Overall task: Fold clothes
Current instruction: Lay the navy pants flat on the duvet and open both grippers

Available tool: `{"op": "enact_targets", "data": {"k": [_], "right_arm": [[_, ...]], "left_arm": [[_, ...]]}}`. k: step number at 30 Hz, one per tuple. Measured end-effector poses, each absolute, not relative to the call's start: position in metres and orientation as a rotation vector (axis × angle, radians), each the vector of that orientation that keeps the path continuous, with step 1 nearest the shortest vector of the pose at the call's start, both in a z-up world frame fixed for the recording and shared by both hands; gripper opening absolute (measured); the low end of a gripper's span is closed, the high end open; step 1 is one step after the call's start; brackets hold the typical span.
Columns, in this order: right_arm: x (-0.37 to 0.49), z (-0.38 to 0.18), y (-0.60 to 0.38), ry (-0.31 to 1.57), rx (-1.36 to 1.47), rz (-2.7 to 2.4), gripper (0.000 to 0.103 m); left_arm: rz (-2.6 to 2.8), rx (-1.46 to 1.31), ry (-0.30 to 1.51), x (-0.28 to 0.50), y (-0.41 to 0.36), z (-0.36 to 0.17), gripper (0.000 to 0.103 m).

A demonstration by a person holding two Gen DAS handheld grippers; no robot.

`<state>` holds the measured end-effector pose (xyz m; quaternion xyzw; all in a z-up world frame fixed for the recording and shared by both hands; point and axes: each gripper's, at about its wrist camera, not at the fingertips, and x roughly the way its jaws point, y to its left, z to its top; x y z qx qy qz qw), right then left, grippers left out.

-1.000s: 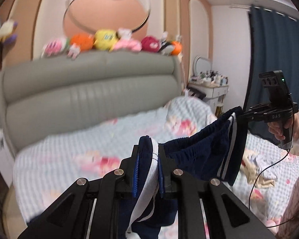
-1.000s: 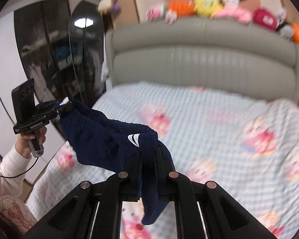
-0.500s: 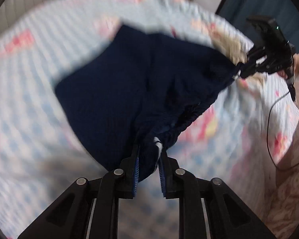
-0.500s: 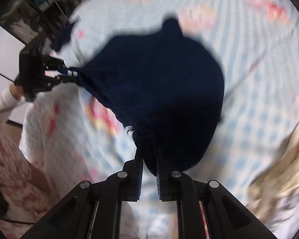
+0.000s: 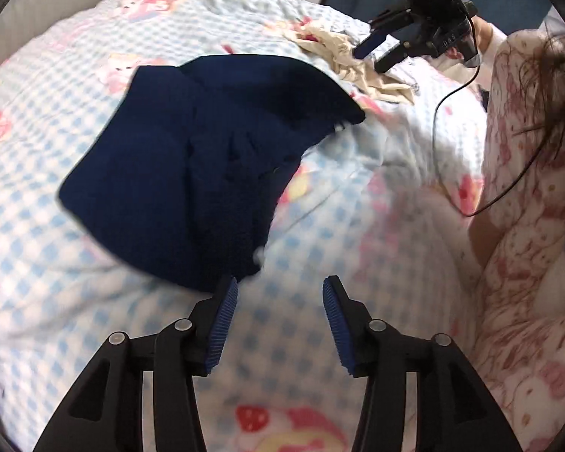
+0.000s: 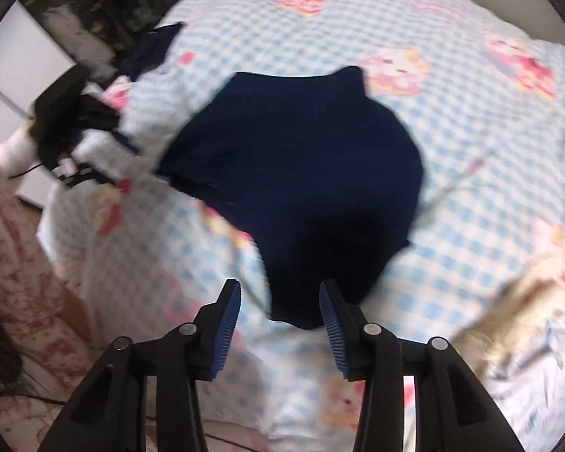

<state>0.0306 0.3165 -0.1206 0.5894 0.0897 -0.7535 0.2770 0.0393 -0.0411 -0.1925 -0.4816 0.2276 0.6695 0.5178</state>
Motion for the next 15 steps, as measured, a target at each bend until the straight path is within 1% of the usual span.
{"op": "enact_targets", "data": {"k": [2, 4, 6, 8, 9, 11, 12, 13, 15], "right_arm": [[0.033, -0.127, 0.330, 0.227, 1.570, -2.072, 0.044], [0.031, -0.146, 0.328, 0.231, 1.550, -2.107, 0.044], [0.024, -0.172, 0.304, 0.245, 1.546, -2.098, 0.044], [0.017, -0.204, 0.273, 0.325, 1.594, -2.058, 0.045], [0.019, -0.215, 0.263, 0.381, 1.613, -2.053, 0.048], [0.023, -0.230, 0.256, 0.433, 1.610, -2.063, 0.054], [0.025, -0.235, 0.257, 0.442, 1.595, -2.075, 0.054], [0.025, -0.239, 0.260, 0.452, 1.589, -2.086, 0.053], [0.021, -0.238, 0.270, 0.380, 1.621, -2.068, 0.043]], "left_arm": [[1.708, -1.136, 0.492, 0.033, -0.046, -0.197, 0.044], [1.759, -1.148, 0.458, 0.019, -0.037, -0.212, 0.044], [1.768, -1.183, 0.467, 0.010, -0.023, -0.229, 0.044], [1.756, -1.220, 0.475, 0.008, -0.010, -0.244, 0.044], [1.758, -1.224, 0.483, 0.008, -0.005, -0.251, 0.044], [1.782, -1.230, 0.537, 0.013, 0.001, -0.263, 0.043], [1.791, -1.235, 0.555, 0.014, 0.003, -0.267, 0.039], [1.797, -1.237, 0.569, 0.015, 0.005, -0.269, 0.024], [1.789, -1.235, 0.590, 0.016, 0.007, -0.266, 0.023]]}}
